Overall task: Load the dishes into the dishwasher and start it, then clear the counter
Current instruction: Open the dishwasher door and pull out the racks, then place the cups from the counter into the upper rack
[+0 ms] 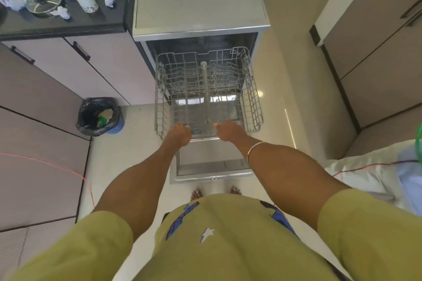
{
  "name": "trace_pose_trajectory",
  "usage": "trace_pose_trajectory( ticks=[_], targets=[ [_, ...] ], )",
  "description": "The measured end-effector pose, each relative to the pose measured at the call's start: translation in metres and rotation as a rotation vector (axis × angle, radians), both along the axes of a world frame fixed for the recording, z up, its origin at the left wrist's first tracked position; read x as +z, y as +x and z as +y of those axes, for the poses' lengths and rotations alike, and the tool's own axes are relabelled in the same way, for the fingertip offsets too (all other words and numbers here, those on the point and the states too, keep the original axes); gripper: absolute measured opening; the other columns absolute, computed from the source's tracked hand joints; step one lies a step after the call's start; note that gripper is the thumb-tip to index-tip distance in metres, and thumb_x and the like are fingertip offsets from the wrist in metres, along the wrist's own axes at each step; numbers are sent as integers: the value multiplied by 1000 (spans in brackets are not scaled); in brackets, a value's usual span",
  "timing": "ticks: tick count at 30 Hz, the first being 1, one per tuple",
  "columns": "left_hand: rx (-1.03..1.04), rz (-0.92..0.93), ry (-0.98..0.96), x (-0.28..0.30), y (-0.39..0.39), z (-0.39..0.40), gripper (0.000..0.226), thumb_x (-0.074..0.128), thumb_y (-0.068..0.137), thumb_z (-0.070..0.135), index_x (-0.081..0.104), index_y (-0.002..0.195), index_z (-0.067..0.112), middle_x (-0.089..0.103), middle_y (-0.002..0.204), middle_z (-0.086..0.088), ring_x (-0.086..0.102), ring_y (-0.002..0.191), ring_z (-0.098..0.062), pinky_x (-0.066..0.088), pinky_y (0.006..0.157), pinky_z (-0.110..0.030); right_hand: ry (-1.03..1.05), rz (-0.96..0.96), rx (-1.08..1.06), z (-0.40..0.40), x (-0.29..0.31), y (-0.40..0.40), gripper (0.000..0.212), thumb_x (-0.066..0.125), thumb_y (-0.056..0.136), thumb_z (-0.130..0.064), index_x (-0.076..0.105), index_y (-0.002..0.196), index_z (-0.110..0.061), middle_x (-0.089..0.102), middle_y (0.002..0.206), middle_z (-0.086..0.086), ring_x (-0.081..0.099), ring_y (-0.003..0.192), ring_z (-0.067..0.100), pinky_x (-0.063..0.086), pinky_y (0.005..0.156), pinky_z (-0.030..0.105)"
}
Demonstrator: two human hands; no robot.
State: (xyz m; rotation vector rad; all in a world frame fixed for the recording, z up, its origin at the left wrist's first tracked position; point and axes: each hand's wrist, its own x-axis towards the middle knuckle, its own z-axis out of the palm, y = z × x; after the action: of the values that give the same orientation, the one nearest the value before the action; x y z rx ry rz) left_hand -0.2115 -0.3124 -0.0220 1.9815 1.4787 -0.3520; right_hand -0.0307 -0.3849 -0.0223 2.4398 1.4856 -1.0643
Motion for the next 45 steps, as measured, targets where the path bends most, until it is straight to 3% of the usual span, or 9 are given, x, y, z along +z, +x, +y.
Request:
trace_pose_trajectory(
  ticks=[5,12,20,24,28,33,36,40,45],
  targets=[
    [84,-32,16,-3,-11,0,52,24,105,29,45,137,-7,45,142,-28,43,132,-40,35,112,-51,3,-38,150,19,14,-2,47,29,103,-19,34,150,-20,57,135,16,56,121,39,47,101,50],
    [203,-1,45,11,-35,6,49,28,104,27,43,138,-5,42,146,-22,41,134,-39,35,112,-49,41,-51,296,63,30,-28,66,15,106,-46,50,139,-1,48,144,23,44,134,39,34,113,52],
    [448,-39,60,-3,-124,50,54,25,104,31,39,140,-8,38,148,-27,38,135,-41,30,114,-48,101,-94,523,112,48,-116,43,29,105,-25,46,144,-17,55,137,19,53,125,40,44,104,49],
    [457,-29,81,13,-185,75,45,30,104,24,45,134,-6,45,142,-24,42,131,-39,35,111,-47,114,-89,481,138,44,-178,44,23,106,-23,42,144,-10,53,138,23,53,125,41,44,104,50],
    [488,-68,109,23,-257,113,37,31,101,8,51,126,-10,49,134,-32,47,124,-43,39,105,-51,72,-127,463,182,17,-235,61,16,97,-38,47,142,-11,51,143,19,48,130,39,40,109,49],
    [506,-55,137,40,-327,145,43,33,103,26,52,128,-4,54,131,-25,51,122,-42,43,103,-45,55,-118,449,202,29,-297,50,26,99,-26,46,143,-11,51,142,20,49,128,39,41,107,50],
    [467,-77,130,45,-347,168,45,31,104,26,49,133,-4,49,138,-25,46,128,-41,40,107,-44,68,-153,445,217,41,-316,48,25,102,-19,39,148,-15,46,144,23,44,133,41,39,109,51],
    [424,-81,145,36,-364,196,48,27,104,22,43,136,-10,43,142,-30,41,131,-45,33,111,-47,71,-193,434,248,40,-325,53,21,102,-29,28,153,-17,36,150,23,33,139,42,33,112,53],
    [415,-117,143,41,-376,229,48,28,105,21,41,138,-11,40,145,-30,39,133,-45,30,112,-48,96,-189,430,295,48,-327,51,25,103,-24,23,154,-19,38,146,24,34,136,44,35,110,52]
  ],
)
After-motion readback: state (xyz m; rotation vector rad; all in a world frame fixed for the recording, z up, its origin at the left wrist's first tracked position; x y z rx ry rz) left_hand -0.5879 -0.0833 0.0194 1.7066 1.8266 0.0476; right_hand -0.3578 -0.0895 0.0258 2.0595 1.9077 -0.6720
